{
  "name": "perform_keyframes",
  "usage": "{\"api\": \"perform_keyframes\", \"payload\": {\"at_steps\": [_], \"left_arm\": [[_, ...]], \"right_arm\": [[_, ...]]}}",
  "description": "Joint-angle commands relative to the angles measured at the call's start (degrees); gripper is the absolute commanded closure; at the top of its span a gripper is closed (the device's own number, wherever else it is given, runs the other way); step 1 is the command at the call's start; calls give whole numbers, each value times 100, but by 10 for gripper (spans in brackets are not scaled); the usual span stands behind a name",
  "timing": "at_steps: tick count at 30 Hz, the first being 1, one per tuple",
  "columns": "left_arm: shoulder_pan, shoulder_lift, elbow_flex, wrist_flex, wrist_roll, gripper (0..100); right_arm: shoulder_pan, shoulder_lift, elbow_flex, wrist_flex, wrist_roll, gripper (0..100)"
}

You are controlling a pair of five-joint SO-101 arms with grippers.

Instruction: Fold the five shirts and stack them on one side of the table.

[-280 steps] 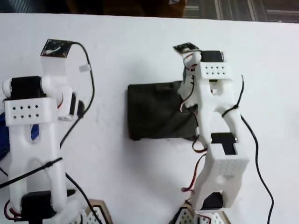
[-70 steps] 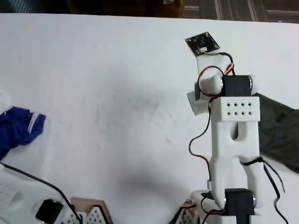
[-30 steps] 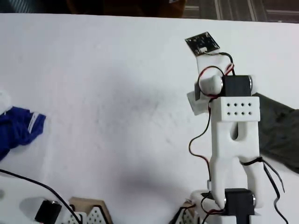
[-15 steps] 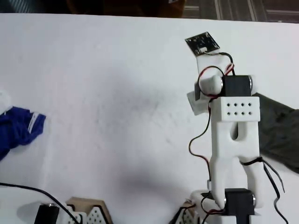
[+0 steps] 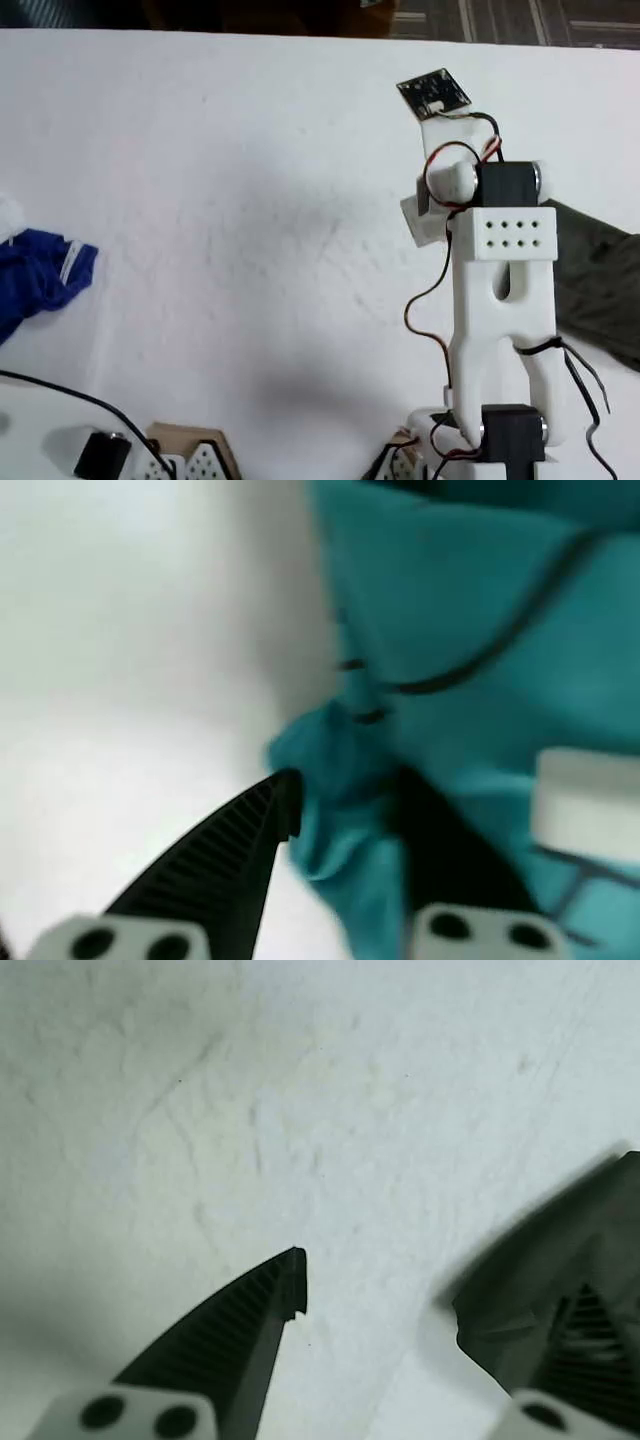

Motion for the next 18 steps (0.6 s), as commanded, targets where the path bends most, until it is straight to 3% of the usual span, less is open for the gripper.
{"api": "perform_keyframes", "payload": {"at_steps": [1,10,18], "left_arm": [[659,18,119,132,202,952],[677,0,-892,1345,448,973],[862,-18,-3398,3130,431,973]], "right_arm": [[4,-259,-70,-75,-18,618],[4,-224,-70,-163,-18,618],[-31,-215,-62,-198,-18,618]]}}
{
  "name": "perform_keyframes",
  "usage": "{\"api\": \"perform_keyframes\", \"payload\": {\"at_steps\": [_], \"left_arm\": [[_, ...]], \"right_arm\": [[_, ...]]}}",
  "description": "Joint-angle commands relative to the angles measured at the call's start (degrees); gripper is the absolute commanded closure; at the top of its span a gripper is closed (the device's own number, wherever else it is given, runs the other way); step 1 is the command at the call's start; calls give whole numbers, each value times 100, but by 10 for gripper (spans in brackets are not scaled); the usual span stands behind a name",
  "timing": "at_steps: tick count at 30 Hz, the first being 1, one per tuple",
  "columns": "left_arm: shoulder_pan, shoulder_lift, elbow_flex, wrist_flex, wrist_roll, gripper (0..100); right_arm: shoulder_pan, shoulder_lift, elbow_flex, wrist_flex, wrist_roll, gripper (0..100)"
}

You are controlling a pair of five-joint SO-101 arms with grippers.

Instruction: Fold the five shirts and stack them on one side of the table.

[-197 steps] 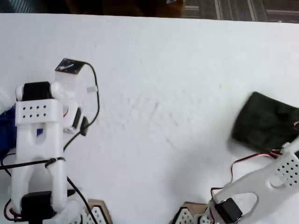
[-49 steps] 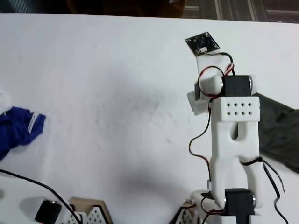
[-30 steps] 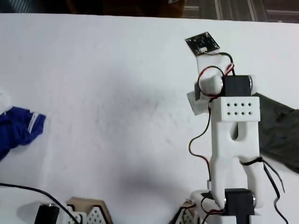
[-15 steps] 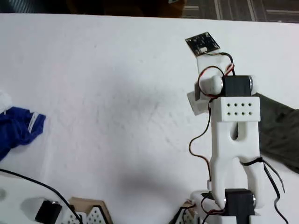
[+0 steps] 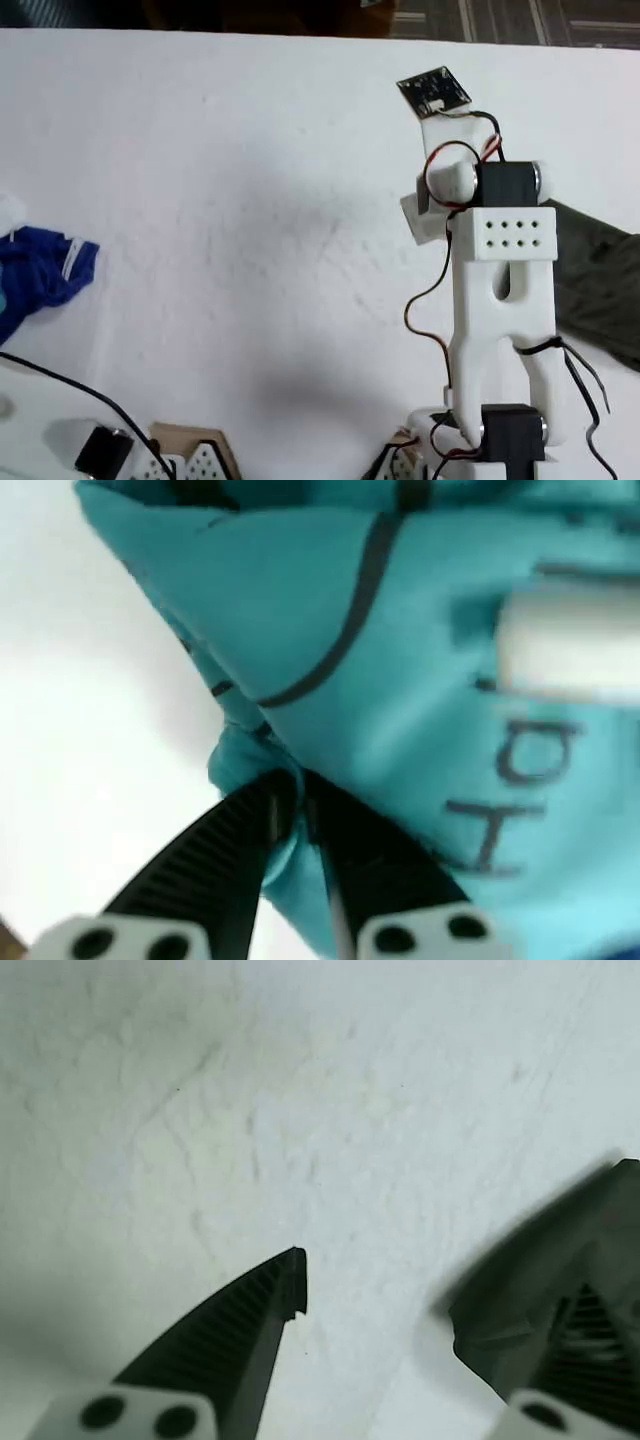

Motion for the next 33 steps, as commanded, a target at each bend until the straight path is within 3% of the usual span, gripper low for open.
{"api": "perform_keyframes", "payload": {"at_steps": [1,6,10,15,27,30,33], "left_arm": [[334,-220,-1376,448,9,973],[695,-1029,-1789,431,-9,973],[1389,-1776,-1736,422,9,973],[2637,-2558,-1736,422,18,974],[6400,-3446,-1727,431,0,974],[7051,-3446,-1727,431,-18,974],[7279,-3411,-1719,422,-26,965]], "right_arm": [[-31,-215,-62,-84,-18,618],[-22,-215,-62,-84,-18,618],[-22,-215,-62,-84,-18,618],[13,-259,-62,-75,-18,618],[347,-259,-62,-40,-18,618],[681,-259,-62,13,-18,618],[892,-259,-62,127,53,618]]}}
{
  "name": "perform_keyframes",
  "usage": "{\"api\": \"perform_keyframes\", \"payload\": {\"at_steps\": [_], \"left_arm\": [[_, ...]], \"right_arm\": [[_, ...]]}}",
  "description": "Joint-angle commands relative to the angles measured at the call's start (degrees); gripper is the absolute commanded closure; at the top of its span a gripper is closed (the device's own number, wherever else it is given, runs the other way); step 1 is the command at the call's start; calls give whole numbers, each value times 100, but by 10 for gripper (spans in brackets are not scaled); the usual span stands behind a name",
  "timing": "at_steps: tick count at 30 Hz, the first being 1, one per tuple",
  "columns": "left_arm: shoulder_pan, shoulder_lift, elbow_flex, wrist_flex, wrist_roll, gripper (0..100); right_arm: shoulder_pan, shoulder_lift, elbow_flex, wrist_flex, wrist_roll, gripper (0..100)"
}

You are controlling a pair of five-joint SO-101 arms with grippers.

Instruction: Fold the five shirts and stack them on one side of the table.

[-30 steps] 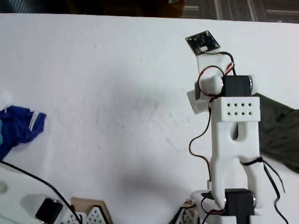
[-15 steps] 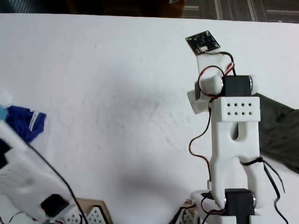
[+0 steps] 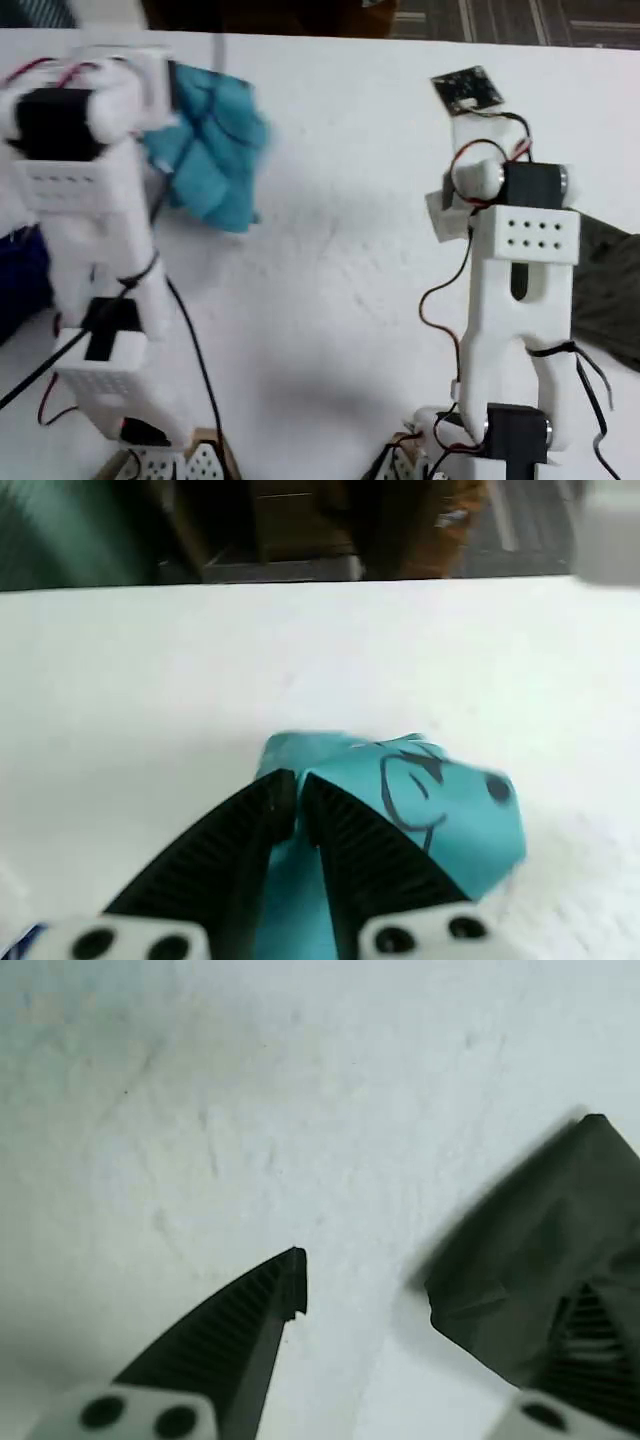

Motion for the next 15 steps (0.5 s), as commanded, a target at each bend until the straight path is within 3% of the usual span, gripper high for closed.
{"api": "perform_keyframes", "payload": {"at_steps": [1,6,11,15], "left_arm": [[246,-255,-215,88,-18,945],[-176,105,-224,79,35,804],[-1002,510,-224,88,35,801],[-1960,730,-215,97,35,801]], "right_arm": [[242,-259,-62,136,176,618],[233,-242,-35,171,633,618],[136,-207,-26,119,800,618],[-470,-198,-18,75,800,618]]}}
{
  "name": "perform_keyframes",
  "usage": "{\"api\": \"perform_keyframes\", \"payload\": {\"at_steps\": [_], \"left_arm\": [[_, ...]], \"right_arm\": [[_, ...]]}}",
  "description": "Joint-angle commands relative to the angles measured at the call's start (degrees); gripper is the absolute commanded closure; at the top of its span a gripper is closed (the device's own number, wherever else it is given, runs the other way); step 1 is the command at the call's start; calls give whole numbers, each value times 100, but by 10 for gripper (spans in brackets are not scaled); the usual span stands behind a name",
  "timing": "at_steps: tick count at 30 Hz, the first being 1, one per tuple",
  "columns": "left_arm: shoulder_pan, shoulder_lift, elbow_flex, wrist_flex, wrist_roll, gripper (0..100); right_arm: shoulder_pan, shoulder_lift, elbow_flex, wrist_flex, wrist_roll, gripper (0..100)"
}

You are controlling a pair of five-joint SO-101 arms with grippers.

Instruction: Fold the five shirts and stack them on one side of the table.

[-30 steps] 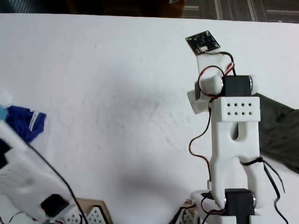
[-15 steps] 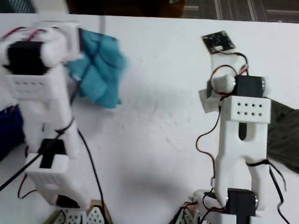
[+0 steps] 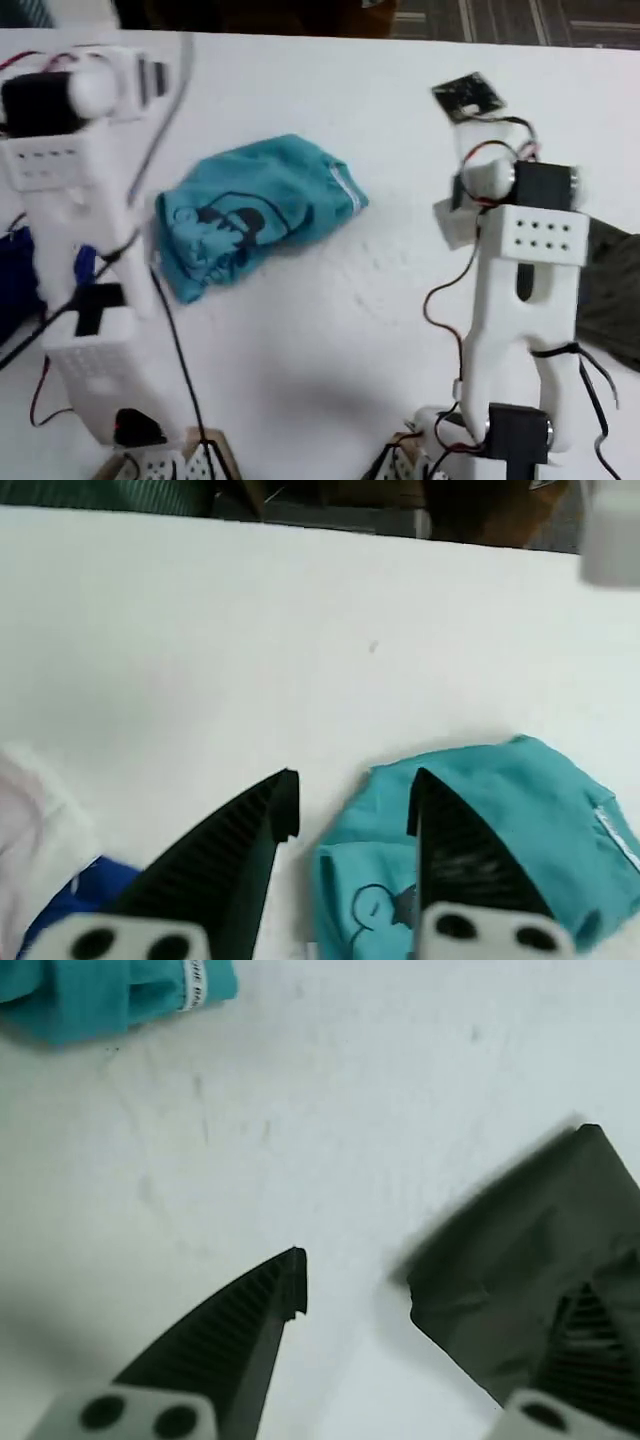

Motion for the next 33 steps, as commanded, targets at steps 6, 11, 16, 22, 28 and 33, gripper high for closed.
{"api": "perform_keyframes", "payload": {"at_steps": [6,11,16,22,28,33], "left_arm": [[-1609,-62,1297,105,9,801],[-1881,-712,3231,79,0,801],[-1890,-1152,4690,53,-9,801],[-1881,-1169,5842,-352,-9,801],[-1890,-1187,6404,-545,-9,801],[-1890,-1187,6413,-545,-9,801]], "right_arm": [[-1516,620,62,-954,44,618],[-1859,2677,-1248,-927,-255,618],[-2026,4558,-3886,-75,-316,618],[-2246,6668,-6532,734,-316,618],[-2378,7653,-7130,743,-316,620],[-2404,7705,-7130,743,-316,804]]}}
